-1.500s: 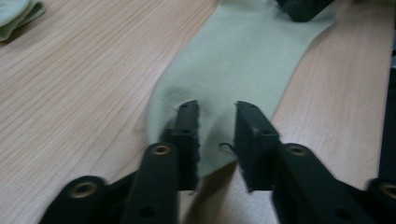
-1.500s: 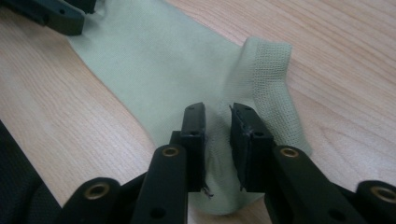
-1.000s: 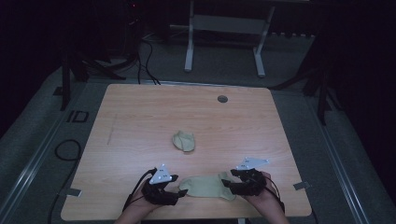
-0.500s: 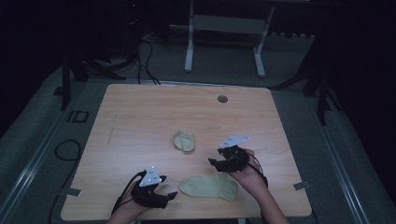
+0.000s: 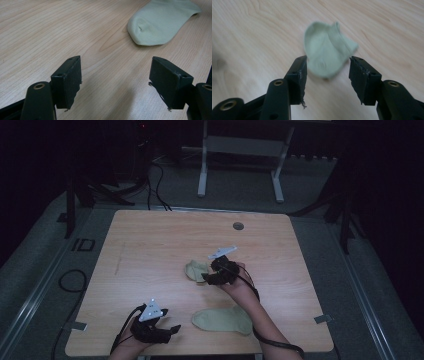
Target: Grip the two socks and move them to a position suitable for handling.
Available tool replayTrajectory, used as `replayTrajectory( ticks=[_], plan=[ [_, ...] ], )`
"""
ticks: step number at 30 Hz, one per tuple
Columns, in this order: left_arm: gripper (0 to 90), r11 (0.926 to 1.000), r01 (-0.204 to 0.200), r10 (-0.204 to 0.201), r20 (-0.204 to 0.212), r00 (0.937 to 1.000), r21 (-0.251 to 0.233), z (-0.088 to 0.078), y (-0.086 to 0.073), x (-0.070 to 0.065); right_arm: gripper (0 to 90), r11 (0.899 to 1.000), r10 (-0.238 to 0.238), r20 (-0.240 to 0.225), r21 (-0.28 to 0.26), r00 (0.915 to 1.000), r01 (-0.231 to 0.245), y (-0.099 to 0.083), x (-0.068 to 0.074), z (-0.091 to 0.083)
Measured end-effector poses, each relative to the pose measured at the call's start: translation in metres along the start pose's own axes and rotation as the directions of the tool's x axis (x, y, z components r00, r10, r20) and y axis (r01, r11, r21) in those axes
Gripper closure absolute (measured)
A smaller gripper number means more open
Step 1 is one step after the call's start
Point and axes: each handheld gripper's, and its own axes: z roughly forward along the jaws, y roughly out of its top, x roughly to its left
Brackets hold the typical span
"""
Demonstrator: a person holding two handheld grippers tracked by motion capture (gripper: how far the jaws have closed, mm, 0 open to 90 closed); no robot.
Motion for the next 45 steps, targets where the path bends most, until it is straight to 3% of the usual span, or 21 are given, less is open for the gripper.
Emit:
replayTrajectory(
  ticks=[5, 9, 12, 17, 18, 21, 25, 26, 28, 30, 34, 38, 42, 45],
  plan=[
    [25.9, 1.0000, -0.002, 0.002, -0.010, 0.9999, 0.008, 0.002, -0.001, -0.003, 47.9, 0.999, -0.011, 0.006, 0.032, 0.9999, 0.011, 0.018, 0.005, 0.021],
    [21.2, 1.0000, 0.007, -0.007, -0.023, 0.9997, 0.005, 0.000, 0.000, -0.004, 44.1, 0.997, -0.004, 0.032, 0.083, 0.9995, 0.001, 0.031, 0.007, 0.050],
    [17.7, 0.9996, 0.028, -0.028, -0.033, 0.9991, 0.004, -0.001, 0.000, -0.004, 41.2, 0.993, -0.015, 0.070, 0.119, 0.9975, 0.007, 0.034, 0.008, 0.066],
    [17.7, 0.9998, 0.019, -0.019, -0.041, 0.9990, 0.001, -0.002, -0.002, -0.004, 40.0, 0.983, -0.041, 0.097, 0.184, 0.9944, 0.022, 0.030, 0.012, 0.086],
    [17.7, 0.9998, 0.018, -0.018, -0.038, 0.9991, 0.003, -0.002, -0.003, -0.004, 41.6, 0.983, -0.056, 0.100, 0.177, 0.9934, 0.037, 0.029, 0.013, 0.087],
    [17.7, 0.9999, 0.008, -0.008, -0.034, 0.9994, 0.006, -0.001, -0.003, -0.005, 51.3, 0.981, -0.071, 0.107, 0.189, 0.9917, 0.050, 0.029, 0.014, 0.085],
    [17.8, 1.0000, 0.002, -0.002, -0.032, 0.9995, 0.007, -0.001, -0.003, -0.007, 72.7, 0.977, -0.109, 0.145, 0.195, 0.9835, 0.080, 0.029, 0.013, 0.084],
    [17.8, 1.0000, 0.002, -0.002, -0.031, 0.9995, 0.007, -0.001, -0.003, -0.007, 75.4, 0.978, -0.108, 0.151, 0.196, 0.9826, 0.077, 0.028, 0.013, 0.083],
    [17.9, 1.0000, 0.006, -0.006, -0.027, 0.9996, 0.005, 0.000, -0.003, -0.006, 80.1, 0.980, -0.071, 0.126, 0.193, 0.9895, 0.046, 0.029, 0.008, 0.081],
    [17.9, 1.0000, 0.008, -0.008, -0.025, 0.9997, 0.005, 0.000, -0.003, -0.005, 81.3, 0.977, -0.056, 0.120, 0.210, 0.9912, 0.029, 0.030, 0.006, 0.077],
    [19.8, 0.9998, 0.017, -0.017, -0.021, 0.9996, 0.002, 0.000, -0.003, -0.005, 81.6, 0.981, -0.039, 0.124, 0.192, 0.9916, 0.015, 0.028, 0.002, 0.061],
    [19.8, 0.9999, 0.014, -0.013, -0.025, 0.9996, 0.001, 0.000, -0.003, -0.006, 81.6, 0.989, -0.048, 0.135, 0.149, 0.9897, 0.027, 0.024, 0.001, 0.037],
    [19.8, 0.9999, 0.010, -0.010, -0.026, 0.9996, -0.003, 0.000, -0.002, -0.007, 81.6, 0.988, -0.078, 0.138, 0.143, 0.9874, 0.058, 0.019, 0.004, 0.015],
    [19.8, 1.0000, 0.008, -0.008, -0.026, 0.9996, -0.001, 0.001, -0.001, -0.009, 81.6, 0.990, -0.072, 0.149, 0.132, 0.9862, 0.052, 0.013, 0.006, -0.001]
  ],
)
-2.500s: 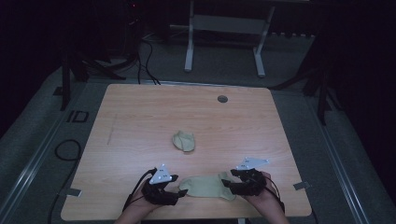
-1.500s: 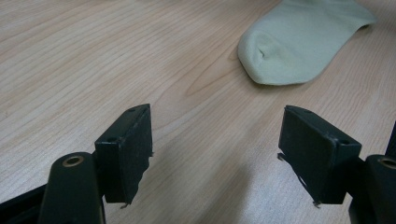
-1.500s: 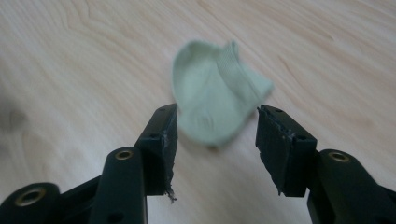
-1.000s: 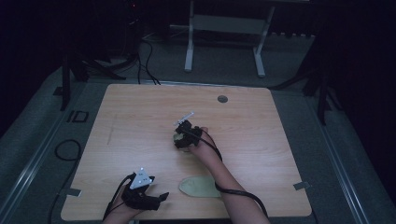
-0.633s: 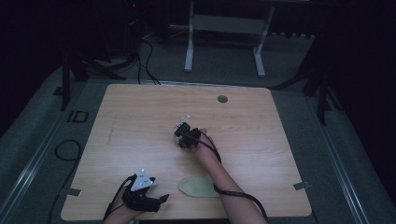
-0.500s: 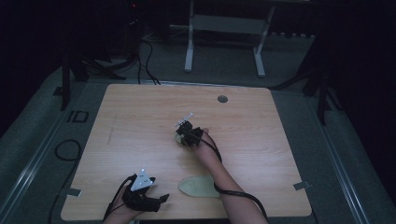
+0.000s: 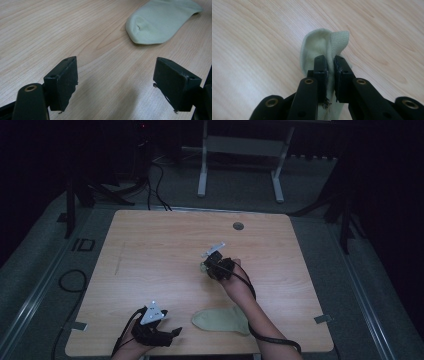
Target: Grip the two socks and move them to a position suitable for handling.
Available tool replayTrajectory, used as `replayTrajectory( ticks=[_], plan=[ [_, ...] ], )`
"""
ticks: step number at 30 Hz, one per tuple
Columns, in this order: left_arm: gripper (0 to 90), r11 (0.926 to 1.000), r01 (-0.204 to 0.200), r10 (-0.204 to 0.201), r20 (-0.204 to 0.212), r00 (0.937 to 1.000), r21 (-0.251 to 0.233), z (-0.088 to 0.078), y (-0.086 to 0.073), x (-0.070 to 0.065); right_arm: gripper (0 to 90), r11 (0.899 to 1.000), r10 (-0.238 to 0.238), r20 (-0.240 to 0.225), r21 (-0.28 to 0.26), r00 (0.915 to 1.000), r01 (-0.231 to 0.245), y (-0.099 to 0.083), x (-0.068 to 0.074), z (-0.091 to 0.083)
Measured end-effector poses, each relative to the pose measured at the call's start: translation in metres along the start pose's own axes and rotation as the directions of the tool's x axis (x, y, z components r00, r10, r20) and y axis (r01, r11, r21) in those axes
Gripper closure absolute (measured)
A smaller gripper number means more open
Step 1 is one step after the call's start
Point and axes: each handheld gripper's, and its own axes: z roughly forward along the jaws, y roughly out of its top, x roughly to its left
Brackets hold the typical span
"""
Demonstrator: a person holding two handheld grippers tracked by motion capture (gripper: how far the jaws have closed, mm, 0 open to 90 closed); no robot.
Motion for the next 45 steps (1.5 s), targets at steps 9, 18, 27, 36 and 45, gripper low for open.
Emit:
replayTrajectory(
  ticks=[9, 18, 27, 36, 45],
  plan=[
    [19.8, 1.0000, -0.006, 0.006, 0.014, 0.9999, 0.002, 0.001, 0.001, -0.002, 81.5, 0.998, 0.034, 0.033, -0.046, 0.9989, -0.033, -0.031, 0.005, -0.035],
    [19.8, 1.0000, -0.004, 0.004, 0.018, 0.9998, 0.000, 0.003, 0.001, -0.002, 81.4, 0.995, 0.087, 0.024, -0.061, 0.9959, -0.085, -0.062, 0.018, -0.034],
    [20.0, 0.9999, -0.009, 0.009, 0.025, 0.9996, 0.008, 0.005, 0.000, -0.002, 81.3, 0.995, 0.099, 0.035, 0.026, 0.9945, -0.100, -0.064, 0.032, 0.009],
    [20.5, 0.9998, -0.017, 0.017, 0.031, 0.9994, -0.005, 0.007, 0.004, -0.003, 57.5, 0.982, 0.187, -0.025, 0.001, 0.9820, -0.187, -0.058, 0.036, 0.022],
    [44.2, 0.9975, -0.055, 0.057, 0.052, 0.9970, -0.045, 0.007, 0.025, -0.003, 55.0, 0.989, 0.134, -0.100, -0.056, 0.9860, -0.140, -0.050, 0.028, -0.012]
  ],
)
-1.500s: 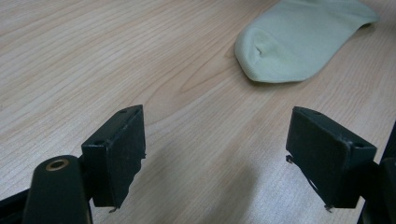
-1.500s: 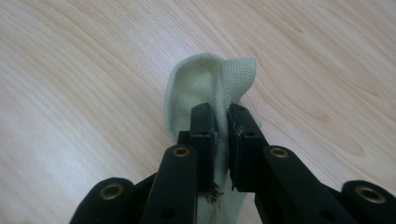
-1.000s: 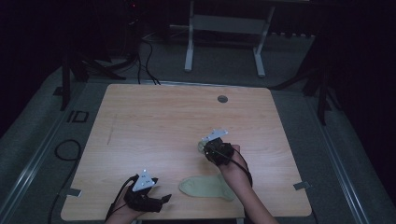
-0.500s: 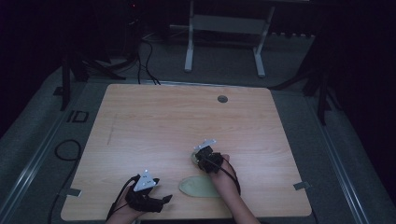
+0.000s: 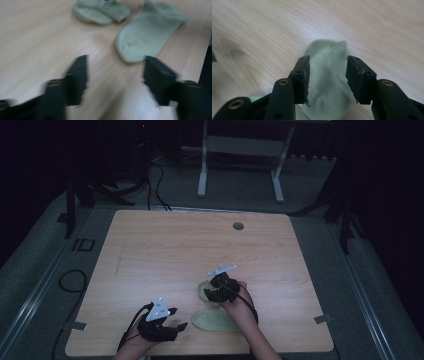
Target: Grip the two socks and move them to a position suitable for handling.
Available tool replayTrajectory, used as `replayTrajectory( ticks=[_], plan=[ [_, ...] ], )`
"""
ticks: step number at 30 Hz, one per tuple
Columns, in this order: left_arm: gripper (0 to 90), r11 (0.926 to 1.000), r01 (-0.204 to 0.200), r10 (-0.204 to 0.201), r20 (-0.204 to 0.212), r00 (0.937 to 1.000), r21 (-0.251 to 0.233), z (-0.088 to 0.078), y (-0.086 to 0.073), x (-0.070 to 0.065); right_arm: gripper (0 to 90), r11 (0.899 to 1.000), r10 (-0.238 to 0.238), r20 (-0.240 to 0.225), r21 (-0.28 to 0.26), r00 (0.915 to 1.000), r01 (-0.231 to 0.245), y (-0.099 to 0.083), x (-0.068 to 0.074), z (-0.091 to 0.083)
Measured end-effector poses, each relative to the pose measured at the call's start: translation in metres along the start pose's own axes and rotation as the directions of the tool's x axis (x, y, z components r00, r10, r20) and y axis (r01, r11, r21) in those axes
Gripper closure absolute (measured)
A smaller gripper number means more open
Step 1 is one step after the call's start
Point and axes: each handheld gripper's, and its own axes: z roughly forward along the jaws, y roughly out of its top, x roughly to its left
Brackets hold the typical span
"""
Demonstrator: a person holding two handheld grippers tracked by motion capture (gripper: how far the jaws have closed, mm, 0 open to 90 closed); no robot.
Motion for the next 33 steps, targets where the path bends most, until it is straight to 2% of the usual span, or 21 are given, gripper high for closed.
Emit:
replayTrajectory(
  ticks=[1, 3, 5, 6, 7, 10, 11, 13, 17, 20, 24, 25, 27, 28, 30, 33],
  plan=[
    [45.8, 1.0000, -0.007, 0.007, -0.003, 1.0000, -0.002, 0.001, 0.004, 0.001, 55.9, 1.000, -0.011, 0.007, -0.005, 0.9999, 0.011, 0.002, -0.003, -0.005],
    [58.9, 0.9992, -0.037, 0.038, -0.045, 0.9983, 0.014, 0.007, 0.013, 0.002, 59.0, 1.000, -0.011, 0.011, -0.011, 0.9999, 0.011, 0.004, -0.009, -0.013],
    [69.7, 0.9986, -0.047, 0.048, -0.074, 0.9961, 0.027, 0.014, 0.023, 0.004, 61.4, 1.000, 0.001, -0.005, -0.018, 1.0000, -0.002, 0.005, -0.017, -0.017],
    [71.6, 0.9972, -0.064, 0.068, -0.088, 0.9939, 0.037, 0.018, 0.028, 0.004, 61.6, 1.000, 0.008, -0.013, -0.017, 0.9999, -0.009, 0.005, -0.021, -0.017],
    [77.4, 0.9960, -0.076, 0.080, -0.090, 0.9927, 0.047, 0.022, 0.033, 0.005, 61.6, 1.000, 0.011, -0.022, -0.018, 0.9997, -0.012, 0.005, -0.025, -0.017],
    [89.0, 0.9935, -0.099, 0.104, -0.100, 0.9895, 0.056, 0.034, 0.049, 0.006, 61.6, 1.000, 0.021, -0.048, -0.007, 0.9986, -0.022, 0.004, -0.032, -0.010],
    [89.2, 0.9934, -0.103, 0.108, -0.112, 0.9877, 0.050, 0.037, 0.054, 0.007, 61.5, 1.000, 0.014, -0.053, -0.001, 0.9985, -0.014, 0.002, -0.032, -0.007],
    [89.5, 0.9921, -0.110, 0.116, -0.107, 0.9875, 0.060, 0.046, 0.064, 0.010, 61.5, 1.000, 0.005, -0.069, 0.021, 0.9976, -0.004, 0.000, -0.033, 0.000],
    [89.5, 0.9917, -0.107, 0.114, -0.109, 0.9874, 0.072, 0.065, 0.077, 0.019, 61.5, 0.999, 0.000, -0.060, 0.048, 0.9982, 0.003, -0.001, -0.036, 0.013],
    [89.5, 0.9866, -0.113, 0.125, -0.105, 0.9865, 0.118, 0.078, 0.079, 0.026, 61.5, 0.997, 0.002, -0.060, 0.072, 0.9982, 0.003, -0.003, -0.038, 0.021],
    [89.5, 0.9729, -0.127, 0.149, -0.105, 0.9832, 0.193, 0.091, 0.076, 0.032, 62.1, 0.994, -0.023, -0.053, 0.102, 0.9983, 0.029, -0.008, -0.038, 0.030],
    [89.5, 0.9718, -0.124, 0.147, -0.105, 0.9836, 0.201, 0.094, 0.075, 0.033, 62.5, 0.995, -0.025, -0.052, 0.100, 0.9983, 0.030, -0.009, -0.038, 0.031],
    [89.5, 0.9679, -0.122, 0.149, -0.108, 0.9830, 0.219, 0.097, 0.071, 0.034, 67.1, 0.995, -0.021, -0.054, 0.096, 0.9983, 0.026, -0.010, -0.039, 0.030],
    [89.5, 0.9710, -0.115, 0.139, -0.108, 0.9843, 0.210, 0.098, 0.071, 0.035, 69.3, 0.995, -0.024, -0.057, 0.096, 0.9981, 0.029, -0.010, -0.039, 0.030],
    [89.4, 0.9720, -0.102, 0.126, -0.103, 0.9866, 0.211, 0.098, 0.071, 0.036, 75.7, 0.995, -0.037, -0.064, 0.091, 0.9973, 0.043, -0.011, -0.038, 0.030],
    [89.5, 0.9724, -0.106, 0.131, -0.109, 0.9854, 0.208, 0.098, 0.070, 0.036, 82.7, 0.994, -0.044, -0.054, 0.098, 0.9976, 0.049, -0.009, -0.036, 0.028]
  ],
)
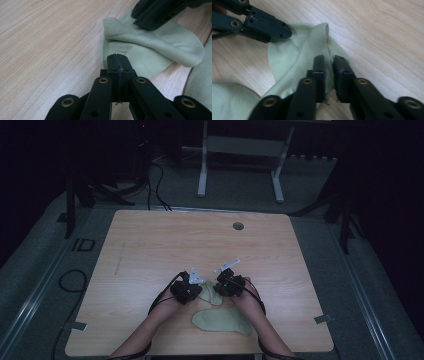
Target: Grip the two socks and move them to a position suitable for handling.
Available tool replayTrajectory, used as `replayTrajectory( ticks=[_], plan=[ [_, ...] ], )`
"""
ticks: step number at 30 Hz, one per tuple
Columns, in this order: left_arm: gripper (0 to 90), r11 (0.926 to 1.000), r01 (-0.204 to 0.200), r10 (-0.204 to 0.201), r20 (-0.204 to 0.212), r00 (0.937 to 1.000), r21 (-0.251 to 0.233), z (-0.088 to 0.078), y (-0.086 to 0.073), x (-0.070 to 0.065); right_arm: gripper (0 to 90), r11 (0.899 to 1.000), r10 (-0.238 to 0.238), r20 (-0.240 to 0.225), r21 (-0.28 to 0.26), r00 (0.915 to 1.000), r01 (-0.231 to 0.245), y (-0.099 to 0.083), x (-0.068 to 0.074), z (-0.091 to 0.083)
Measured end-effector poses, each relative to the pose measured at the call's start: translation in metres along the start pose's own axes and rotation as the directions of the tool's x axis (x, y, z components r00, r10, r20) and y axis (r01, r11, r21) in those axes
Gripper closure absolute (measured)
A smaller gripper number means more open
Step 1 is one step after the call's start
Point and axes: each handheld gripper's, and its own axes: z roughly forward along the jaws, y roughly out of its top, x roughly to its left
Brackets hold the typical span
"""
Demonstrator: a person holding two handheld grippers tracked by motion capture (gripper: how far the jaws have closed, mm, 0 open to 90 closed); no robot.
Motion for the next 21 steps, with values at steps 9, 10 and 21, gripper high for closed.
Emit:
replayTrajectory(
  ticks=[9, 10, 21],
  plan=[
    [89.5, 0.9999, -0.004, 0.004, -0.007, 1.0000, -0.015, 0.000, -0.002, -0.001, 84.1, 0.997, 0.004, 0.002, -0.083, 1.0000, -0.004, 0.004, -0.002, -0.031],
    [89.5, 0.9999, -0.004, 0.004, -0.004, 1.0000, -0.016, 0.000, -0.002, -0.001, 84.1, 0.996, 0.008, 0.004, -0.094, 1.0000, -0.007, 0.004, -0.003, -0.035],
    [89.6, 0.9999, -0.006, 0.006, -0.004, 1.0000, -0.008, 0.000, -0.001, -0.001, 84.9, 0.988, 0.095, 0.051, -0.126, 0.9941, -0.088, -0.015, -0.039, -0.067]
  ],
)
